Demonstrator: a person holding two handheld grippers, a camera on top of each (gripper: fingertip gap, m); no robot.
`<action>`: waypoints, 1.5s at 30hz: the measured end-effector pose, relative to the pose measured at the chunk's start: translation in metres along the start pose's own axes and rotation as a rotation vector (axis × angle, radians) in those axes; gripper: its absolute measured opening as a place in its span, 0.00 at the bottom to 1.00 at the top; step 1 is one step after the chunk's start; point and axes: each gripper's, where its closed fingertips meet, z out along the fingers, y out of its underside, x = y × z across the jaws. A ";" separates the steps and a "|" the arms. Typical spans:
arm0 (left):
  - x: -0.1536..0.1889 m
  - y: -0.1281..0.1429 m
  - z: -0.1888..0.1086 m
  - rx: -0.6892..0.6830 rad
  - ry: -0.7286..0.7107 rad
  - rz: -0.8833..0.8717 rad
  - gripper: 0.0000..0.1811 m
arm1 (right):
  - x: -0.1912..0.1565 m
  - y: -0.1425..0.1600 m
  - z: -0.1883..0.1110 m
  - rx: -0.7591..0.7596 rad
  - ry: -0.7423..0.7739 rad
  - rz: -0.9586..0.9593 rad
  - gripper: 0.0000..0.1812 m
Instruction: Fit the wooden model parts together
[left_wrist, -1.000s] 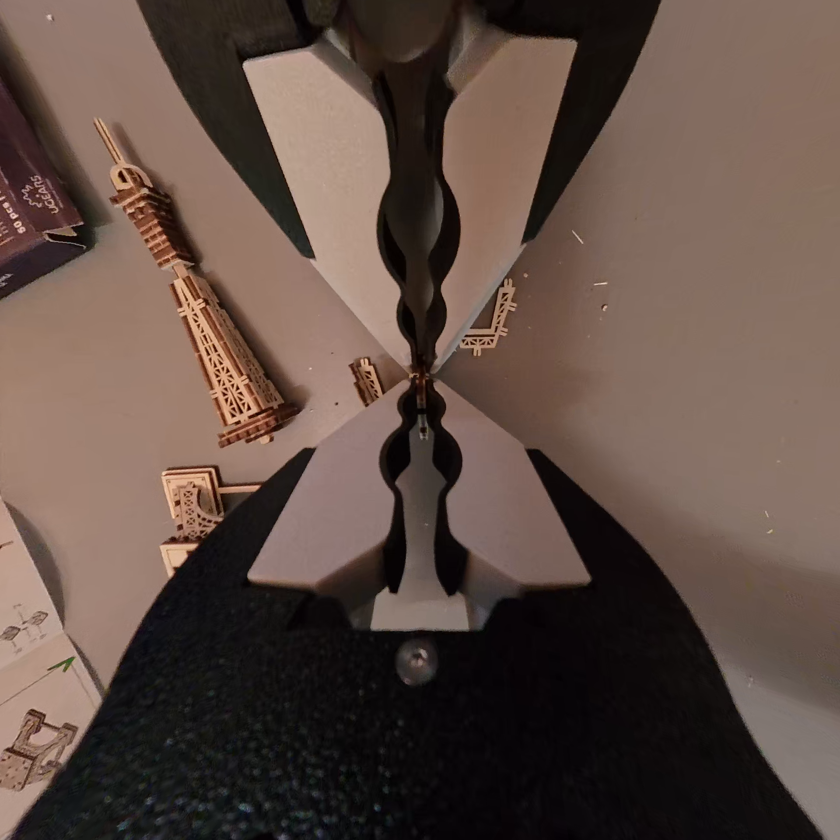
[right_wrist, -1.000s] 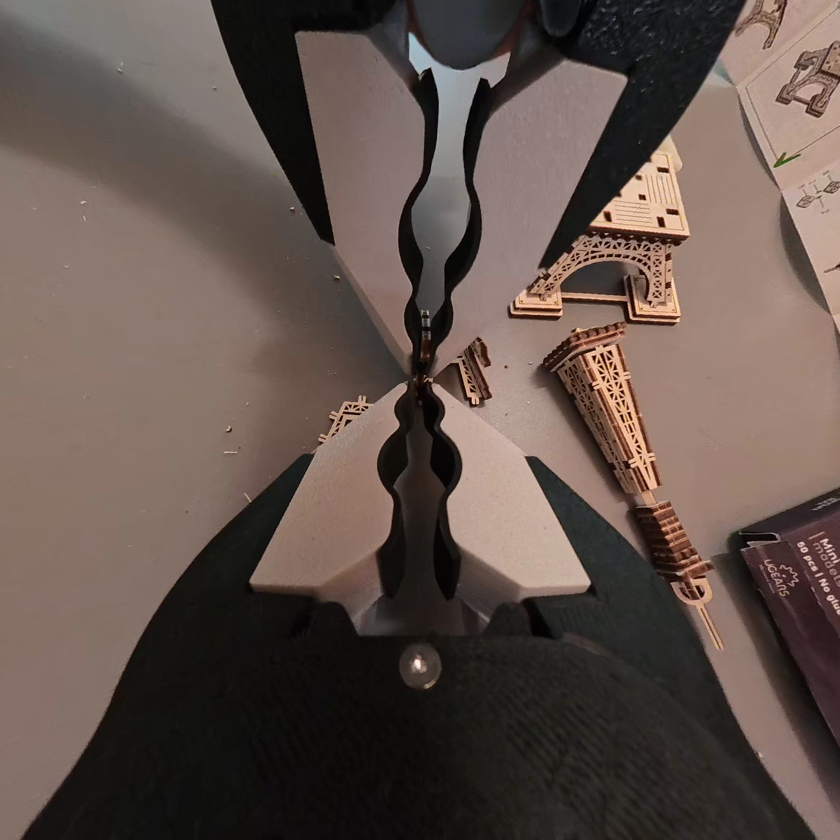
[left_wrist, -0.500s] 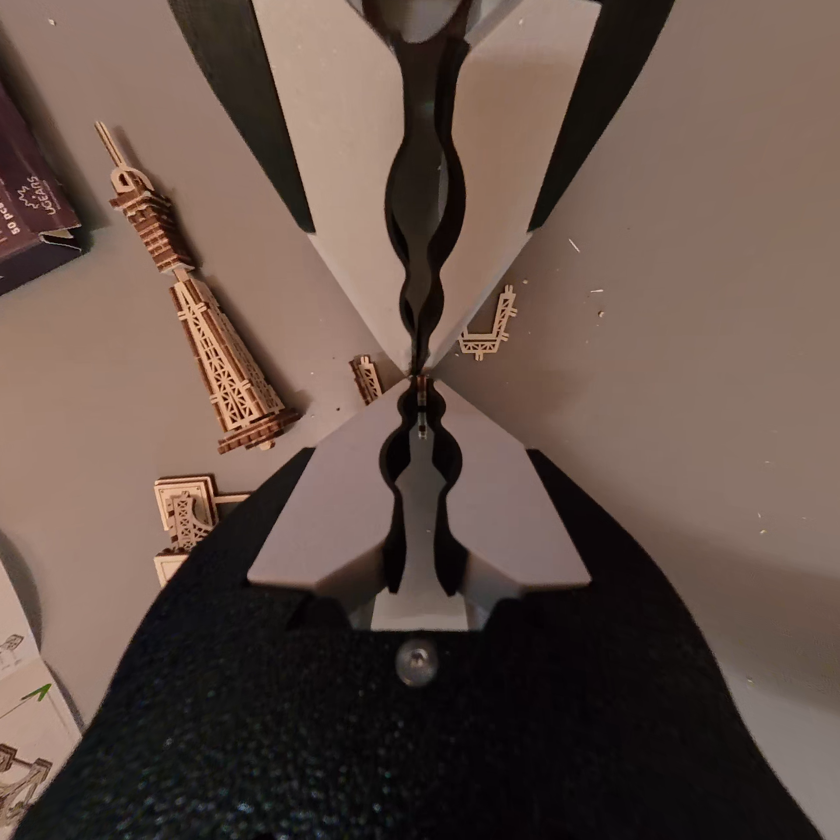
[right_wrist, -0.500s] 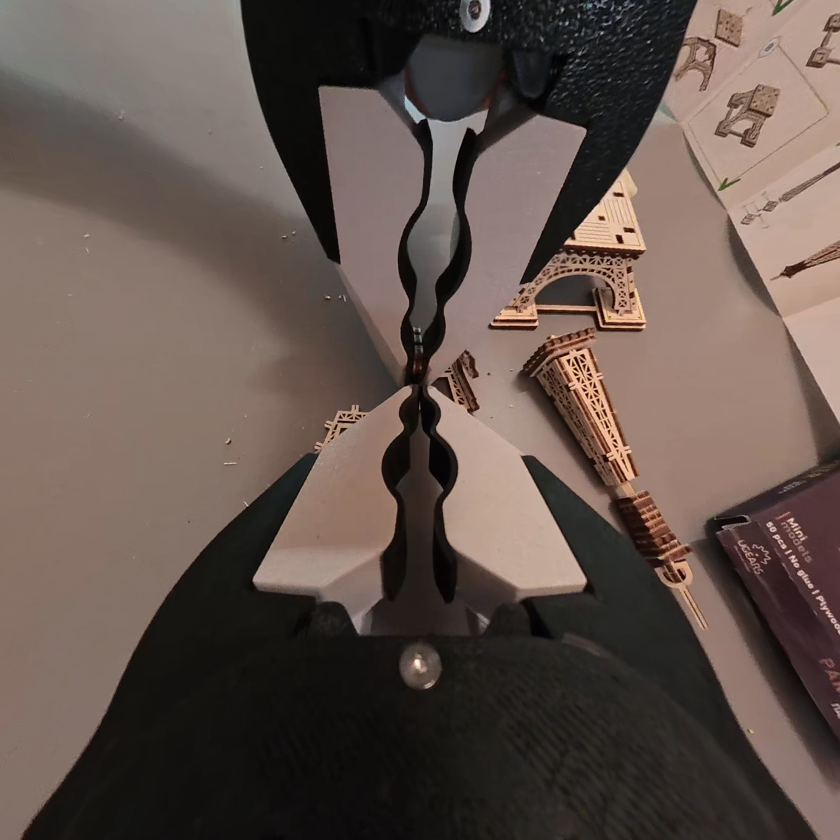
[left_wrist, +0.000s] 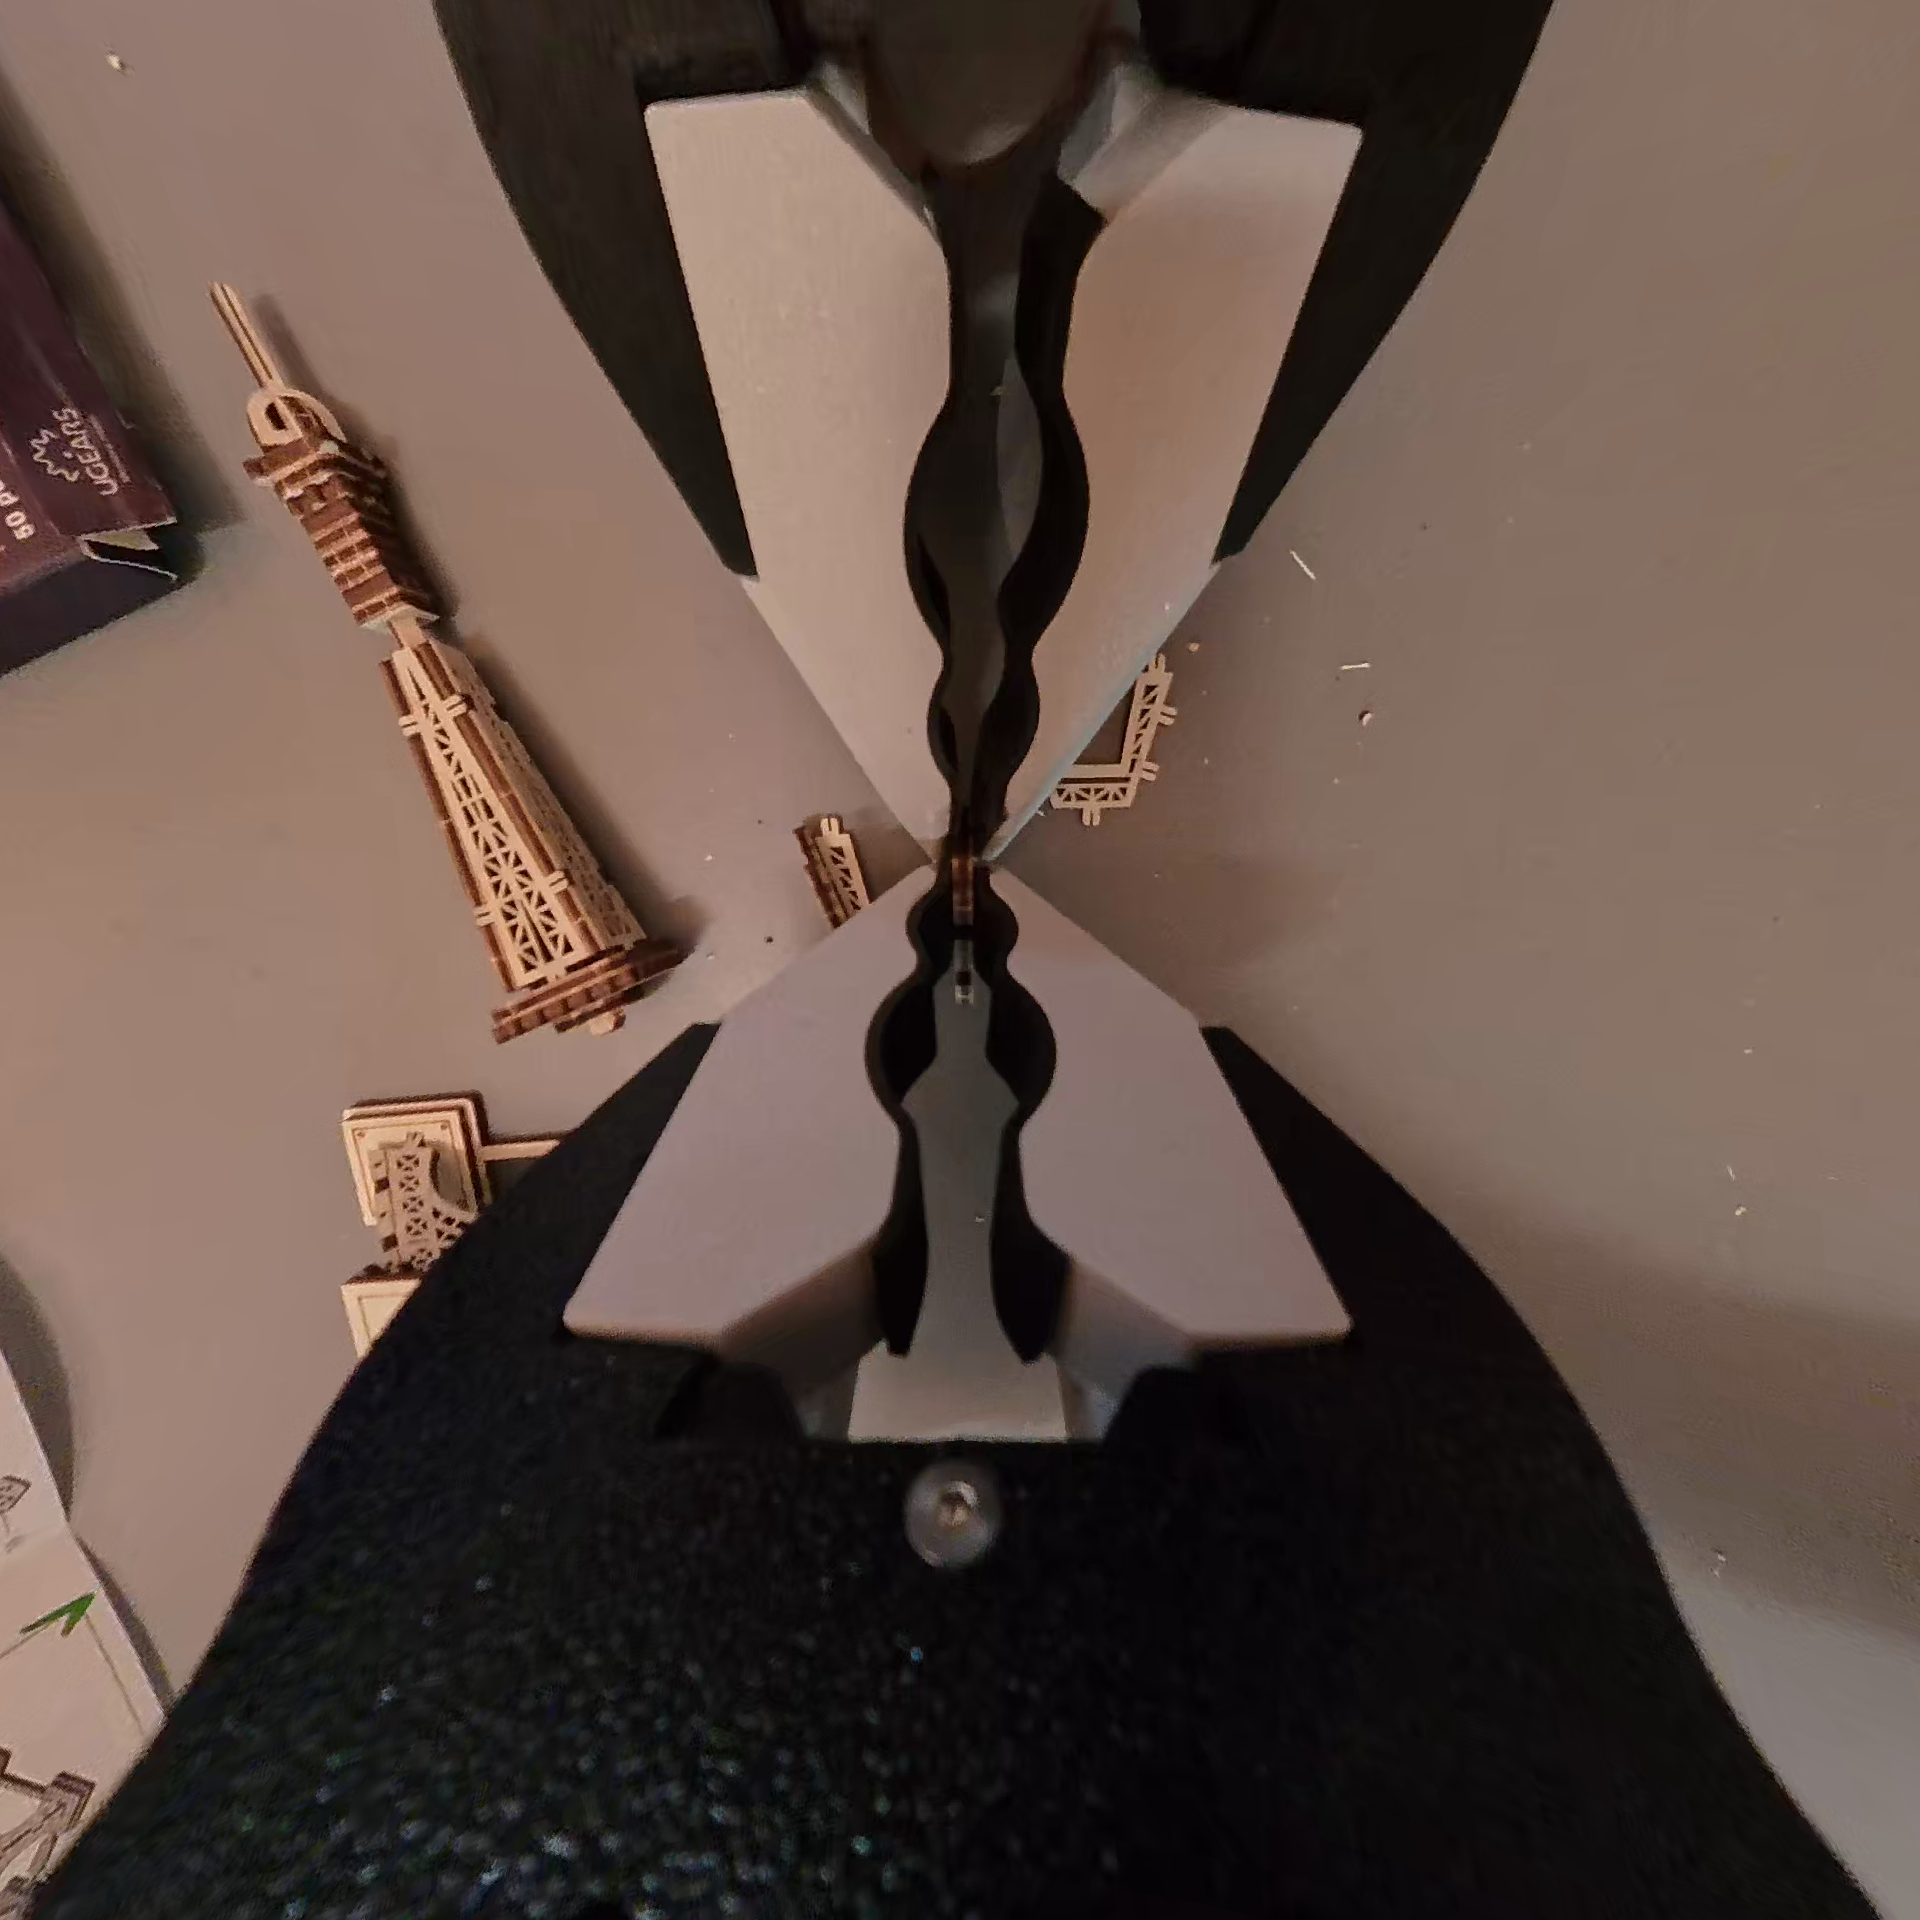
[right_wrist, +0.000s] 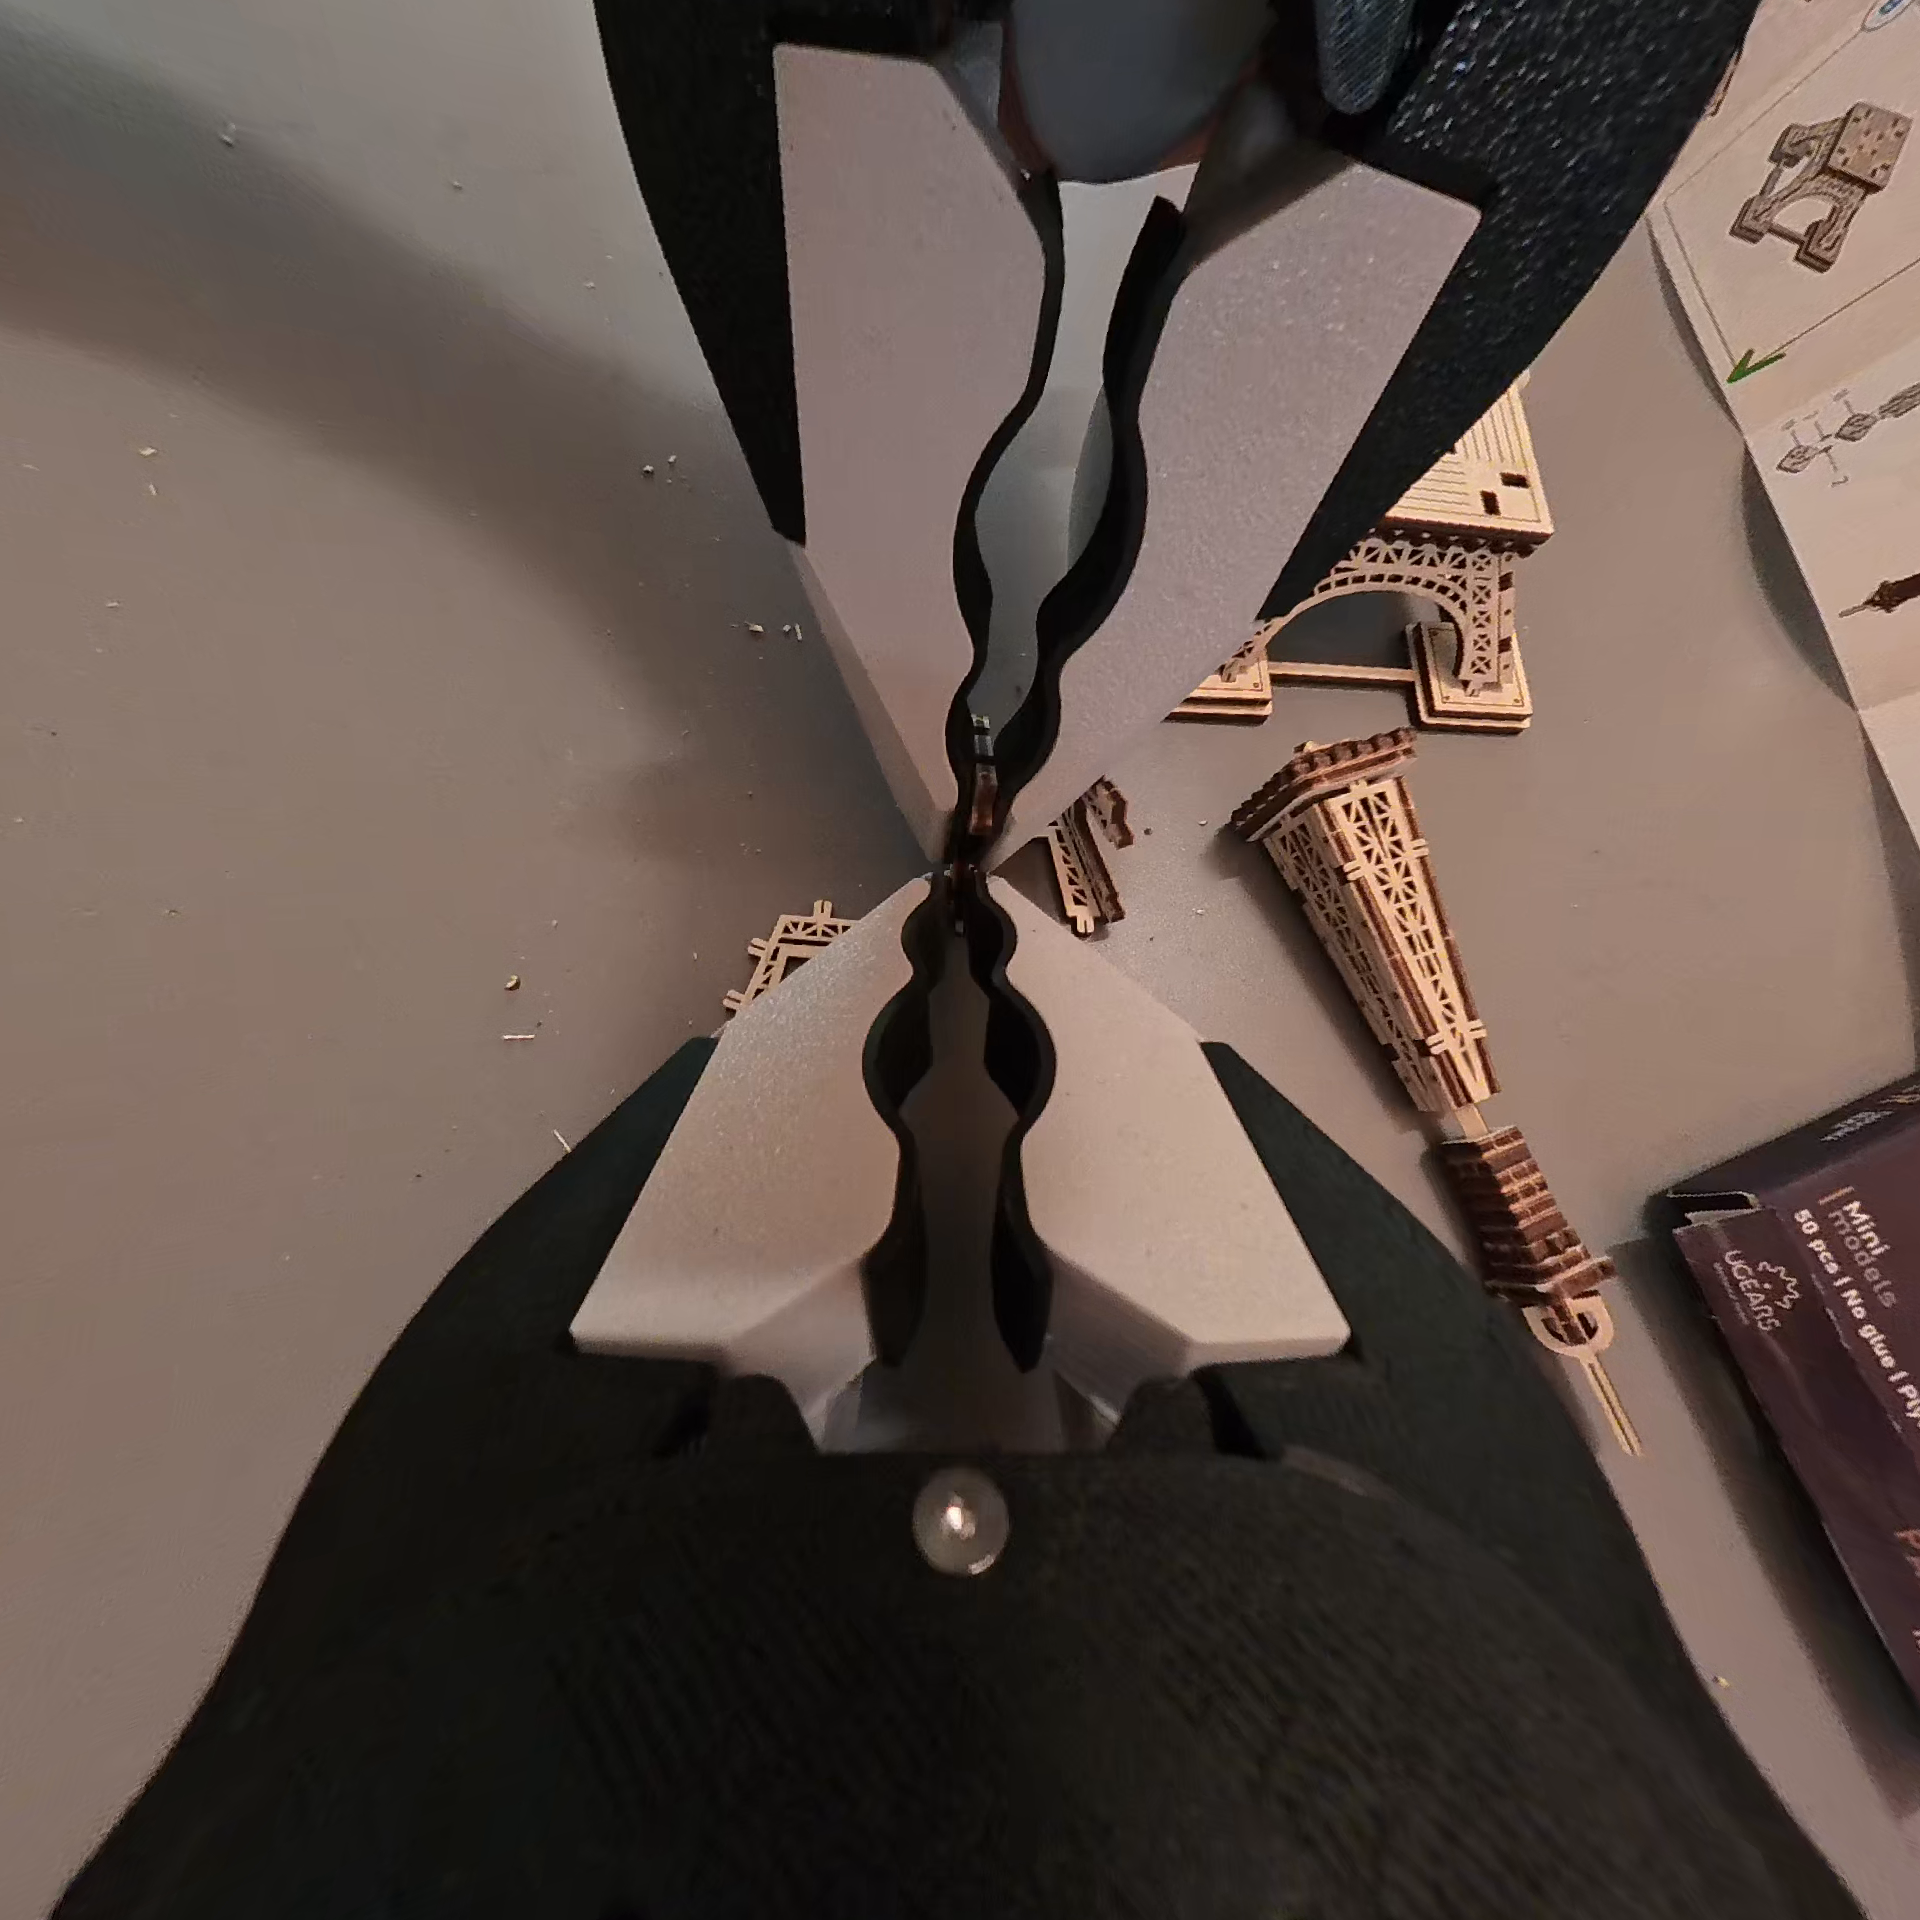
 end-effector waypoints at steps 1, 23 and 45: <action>0.000 0.000 0.000 -0.001 -0.002 -0.002 0.00 | 0.000 0.000 0.000 0.000 0.000 0.000 0.01; 0.001 -0.001 -0.005 0.185 -0.208 0.006 0.01 | -0.001 0.000 -0.001 0.006 -0.006 0.011 0.01; 0.005 -0.003 -0.007 0.238 -0.099 -0.001 0.00 | -0.004 0.003 -0.004 0.001 0.002 -0.062 0.03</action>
